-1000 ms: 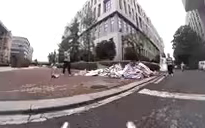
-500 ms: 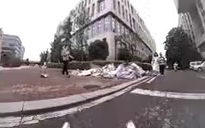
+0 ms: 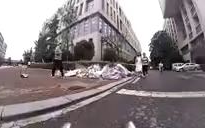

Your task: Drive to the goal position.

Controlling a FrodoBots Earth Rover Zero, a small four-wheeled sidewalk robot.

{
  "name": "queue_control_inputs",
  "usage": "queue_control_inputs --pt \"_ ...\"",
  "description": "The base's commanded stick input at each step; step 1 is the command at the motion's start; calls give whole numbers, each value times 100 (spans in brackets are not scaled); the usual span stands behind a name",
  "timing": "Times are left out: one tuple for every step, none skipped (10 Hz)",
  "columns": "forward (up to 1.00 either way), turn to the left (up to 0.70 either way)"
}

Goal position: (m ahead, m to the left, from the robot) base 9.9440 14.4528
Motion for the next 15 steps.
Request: queue_control_inputs --pt "45 -27" --pt "45 -27" --pt "45 -27" --pt "45 -27" --pt "45 -27" --pt "45 -27" --pt "45 -27" --pt "45 -27" --pt "45 -27" --pt "45 -27" --pt "45 -27" --pt "45 -27" --pt "45 -27" --pt "45 -27" --pt "45 -27"
